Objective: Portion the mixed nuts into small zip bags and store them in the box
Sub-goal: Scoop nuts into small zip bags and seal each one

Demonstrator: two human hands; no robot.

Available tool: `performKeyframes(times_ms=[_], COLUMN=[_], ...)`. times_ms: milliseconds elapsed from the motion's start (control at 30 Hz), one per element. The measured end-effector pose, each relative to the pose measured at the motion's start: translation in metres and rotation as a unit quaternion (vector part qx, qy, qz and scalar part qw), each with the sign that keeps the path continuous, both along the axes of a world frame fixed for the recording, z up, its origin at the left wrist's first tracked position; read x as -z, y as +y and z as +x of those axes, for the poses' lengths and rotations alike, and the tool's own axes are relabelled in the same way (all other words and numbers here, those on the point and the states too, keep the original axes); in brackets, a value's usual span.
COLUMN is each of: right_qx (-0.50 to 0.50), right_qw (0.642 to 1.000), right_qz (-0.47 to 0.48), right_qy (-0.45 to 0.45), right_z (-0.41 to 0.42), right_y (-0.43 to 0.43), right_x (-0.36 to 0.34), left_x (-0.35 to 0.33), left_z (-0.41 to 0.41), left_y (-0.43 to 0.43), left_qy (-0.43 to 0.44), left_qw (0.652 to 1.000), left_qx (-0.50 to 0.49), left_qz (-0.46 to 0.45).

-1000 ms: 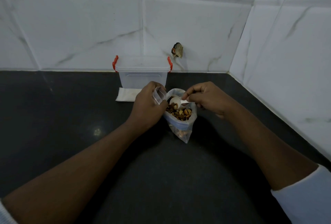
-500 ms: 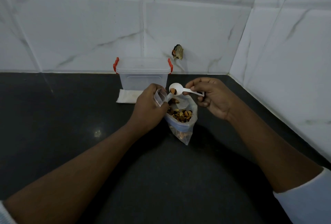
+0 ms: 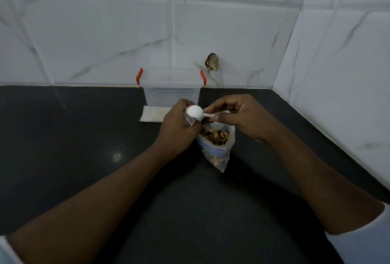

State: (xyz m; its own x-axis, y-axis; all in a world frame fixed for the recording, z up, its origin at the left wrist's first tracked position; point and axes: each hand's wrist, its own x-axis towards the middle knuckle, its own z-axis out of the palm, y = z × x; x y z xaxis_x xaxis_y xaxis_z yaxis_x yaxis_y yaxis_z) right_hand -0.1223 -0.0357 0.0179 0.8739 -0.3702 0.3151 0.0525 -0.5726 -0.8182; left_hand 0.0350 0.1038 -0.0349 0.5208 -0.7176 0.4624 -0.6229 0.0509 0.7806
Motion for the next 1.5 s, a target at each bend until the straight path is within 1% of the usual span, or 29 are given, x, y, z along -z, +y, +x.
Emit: performKeyframes(times_ms=[100,167,233,267,300,333,400,500,567,600,633,667,700,733,767,800,833,900,967,1033,1067,1167,1200,1267,1300,1400,1433,1500], right_qx=[0.004,0.016,0.044,0.069,0.096,0.120,0.138,0.113,0.110,0.121,0.132,0.128,0.103,0.064,0.028,0.003,-0.003,0.019,0.049,0.062,0.059,0.001,0.004,0.037,0.038,-0.020,-0.018,0.011], right_qw=[1.000,0.999,0.997,0.996,0.994,0.987,0.966,0.937,0.907,0.895,0.892,0.908,0.938,0.968,0.985,0.991,0.991,0.983,0.978,0.978,0.979,0.966,0.964,0.971,0.972,0.955,0.954,0.961], right_qz=[-0.017,-0.006,0.006,-0.006,-0.043,-0.103,-0.213,-0.289,-0.341,-0.363,-0.375,-0.360,-0.309,-0.233,-0.163,-0.126,-0.127,-0.180,-0.202,-0.186,-0.186,-0.258,-0.266,-0.234,-0.226,-0.296,-0.300,-0.275], right_qy=[-0.009,-0.036,-0.058,-0.055,-0.042,-0.019,0.050,0.164,0.219,0.230,0.214,0.172,0.116,0.069,0.044,0.038,0.040,0.031,-0.019,-0.069,-0.066,0.031,0.022,-0.041,-0.053,0.019,0.011,-0.040], right_z=[0.001,0.000,-0.001,-0.001,-0.002,-0.003,-0.005,-0.004,-0.001,-0.001,0.000,0.000,-0.001,-0.002,-0.002,-0.001,0.002,0.009,0.014,0.015,0.015,0.013,0.014,0.013,0.014,0.013,0.014,0.014], right_y=[-0.001,-0.002,-0.004,-0.007,-0.010,-0.013,-0.017,-0.019,-0.018,-0.017,-0.015,-0.011,-0.005,0.004,0.013,0.022,0.028,0.037,0.041,0.041,0.040,0.043,0.046,0.049,0.049,0.052,0.053,0.055], right_x=[0.001,0.001,-0.001,-0.001,-0.001,0.000,0.002,0.005,0.008,0.008,0.007,0.005,0.002,-0.002,-0.005,-0.006,-0.006,0.001,0.006,0.007,0.005,0.004,0.005,0.003,0.002,0.003,0.003,0.002], left_x=[0.000,0.000,-0.001,-0.001,0.000,-0.001,-0.002,-0.005,-0.008,-0.012,-0.014,-0.016,-0.018,-0.018,-0.018,-0.017,-0.016,-0.019,-0.028,-0.041,-0.046,-0.056,-0.057,-0.060,-0.063,-0.069,-0.070,-0.072], left_z=[0.000,0.000,0.000,0.000,0.001,0.001,0.000,-0.002,-0.005,-0.007,-0.009,-0.012,-0.014,-0.015,-0.013,-0.012,-0.011,-0.011,-0.011,-0.006,-0.001,0.019,0.025,0.033,0.036,0.037,0.035,0.031], left_y=[0.001,0.001,0.001,0.001,0.000,0.000,0.000,0.001,0.003,0.005,0.005,0.006,0.007,0.007,0.007,0.006,0.007,0.009,0.013,0.018,0.019,0.026,0.029,0.035,0.038,0.043,0.045,0.048], left_qy=[-0.005,0.002,0.000,-0.003,-0.003,-0.003,0.000,0.019,0.047,0.064,0.078,0.083,0.086,0.094,0.112,0.140,0.167,0.213,0.251,0.295,0.307,0.313,0.320,0.343,0.352,0.361,0.360,0.357], left_qw=[1.000,1.000,1.000,1.000,1.000,1.000,1.000,1.000,0.999,0.998,0.996,0.995,0.994,0.992,0.989,0.984,0.979,0.969,0.961,0.952,0.949,0.945,0.942,0.934,0.930,0.927,0.926,0.924], left_qx=[0.003,0.005,0.001,-0.001,-0.004,-0.006,-0.009,-0.010,0.001,0.014,0.032,0.053,0.072,0.088,0.098,0.106,0.114,0.121,0.108,0.064,0.035,-0.014,-0.014,0.001,0.015,0.069,0.088,0.125], left_qz=[-0.001,0.003,0.009,0.011,0.011,0.009,0.008,0.011,0.009,0.006,0.002,-0.004,-0.009,-0.014,-0.016,-0.018,-0.022,-0.028,-0.041,-0.057,-0.067,-0.091,-0.097,-0.103,-0.102,-0.079,-0.066,-0.046])
